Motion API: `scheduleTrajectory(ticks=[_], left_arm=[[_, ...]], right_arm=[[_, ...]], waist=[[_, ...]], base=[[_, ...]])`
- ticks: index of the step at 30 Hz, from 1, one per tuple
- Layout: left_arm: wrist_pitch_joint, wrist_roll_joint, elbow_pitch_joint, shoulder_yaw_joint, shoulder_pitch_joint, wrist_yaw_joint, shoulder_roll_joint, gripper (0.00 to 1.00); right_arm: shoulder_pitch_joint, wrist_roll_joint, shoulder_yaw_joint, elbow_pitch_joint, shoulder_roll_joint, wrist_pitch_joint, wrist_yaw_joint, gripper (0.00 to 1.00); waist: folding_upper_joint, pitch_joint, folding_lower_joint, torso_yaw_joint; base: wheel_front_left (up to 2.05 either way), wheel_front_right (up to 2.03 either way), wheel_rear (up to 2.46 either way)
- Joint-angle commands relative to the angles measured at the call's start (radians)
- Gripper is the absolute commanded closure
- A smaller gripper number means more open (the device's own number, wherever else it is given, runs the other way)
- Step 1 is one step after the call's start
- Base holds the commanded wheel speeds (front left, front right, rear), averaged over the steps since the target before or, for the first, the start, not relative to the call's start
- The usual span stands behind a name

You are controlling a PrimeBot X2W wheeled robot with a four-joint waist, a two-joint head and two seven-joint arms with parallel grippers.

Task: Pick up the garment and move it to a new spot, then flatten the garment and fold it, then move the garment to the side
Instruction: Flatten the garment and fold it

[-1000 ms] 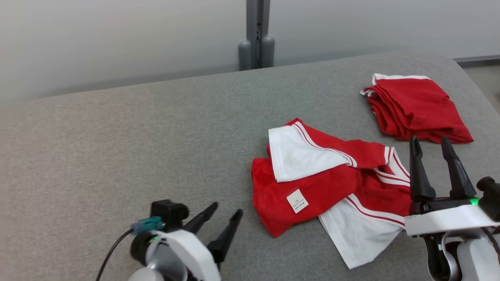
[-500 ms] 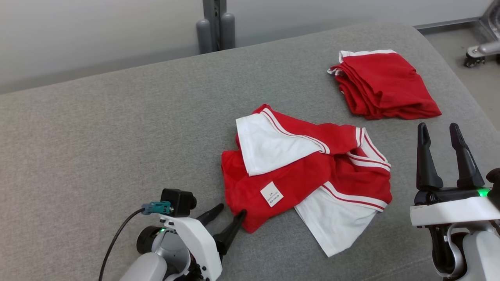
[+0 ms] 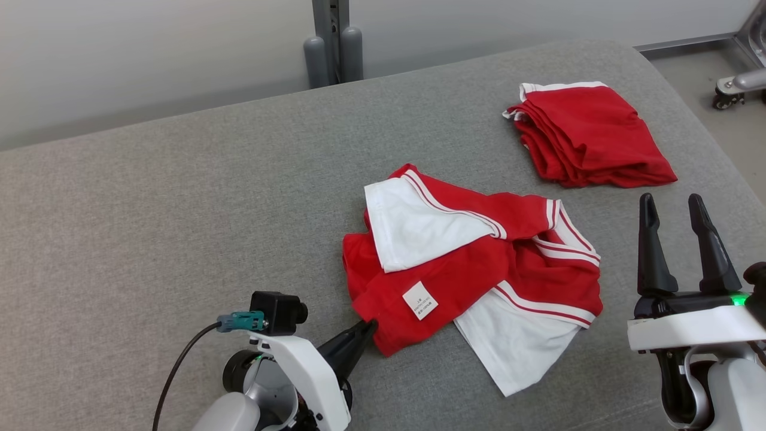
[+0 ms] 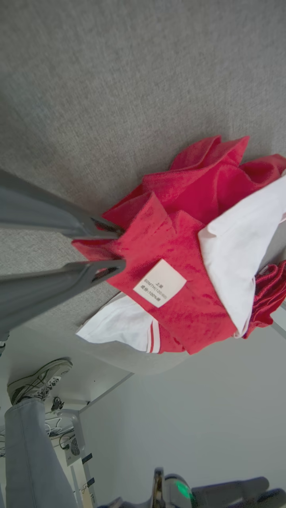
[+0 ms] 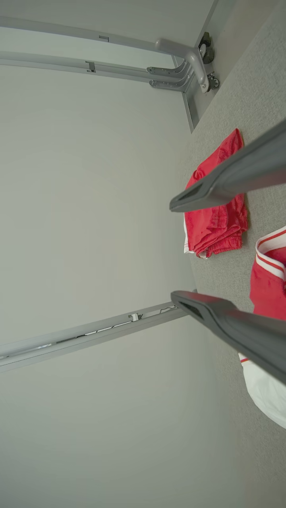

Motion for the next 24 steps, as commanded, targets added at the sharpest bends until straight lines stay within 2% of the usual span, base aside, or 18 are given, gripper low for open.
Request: scheduleTrajectory(ticks=[1, 7, 12, 15, 18, 24], left_arm=[[0.001, -0.003, -0.011, 0.001, 0.002, 0.001, 0.005, 1.00], [-0.029, 0.003, -0.062, 0.011, 0.012, 0.006, 0.019, 1.00], [-0.055, 0.014, -0.118, 0.042, 0.019, 0.033, 0.045, 1.00], [-0.063, 0.022, -0.171, 0.074, 0.038, 0.058, 0.086, 1.00], [-0.051, 0.028, -0.227, 0.115, 0.052, 0.079, 0.152, 1.00], [-0.001, -0.010, -0.291, 0.199, 0.036, 0.098, 0.251, 1.00]], right_arm=[[0.003, -0.003, -0.002, 0.001, -0.001, -0.005, 0.001, 0.00], [0.002, -0.007, -0.005, 0.003, -0.002, -0.005, 0.001, 0.00], [0.012, -0.009, -0.014, 0.004, -0.003, -0.005, 0.001, 0.00], [0.015, -0.008, -0.022, 0.004, -0.005, -0.005, 0.001, 0.00], [0.017, -0.009, -0.032, 0.001, -0.009, -0.005, 0.001, 0.00], [0.009, -0.010, -0.040, 0.005, -0.011, -0.005, 0.001, 0.00]], waist=[[-0.0001, -0.002, 0.0000, 0.005], [-0.0001, -0.010, 0.0000, 0.023], [-0.0001, -0.020, 0.0000, 0.043], [-0.0001, -0.026, 0.0000, 0.055], [-0.0001, -0.029, 0.0000, 0.069], [-0.0001, -0.030, 0.0000, 0.090]], base=[[0.00, 0.00, 0.00], [0.00, 0.00, 0.00], [0.00, 0.00, 0.00], [0.00, 0.00, 0.00], [0.00, 0.00, 0.00], [0.00, 0.00, 0.00]])
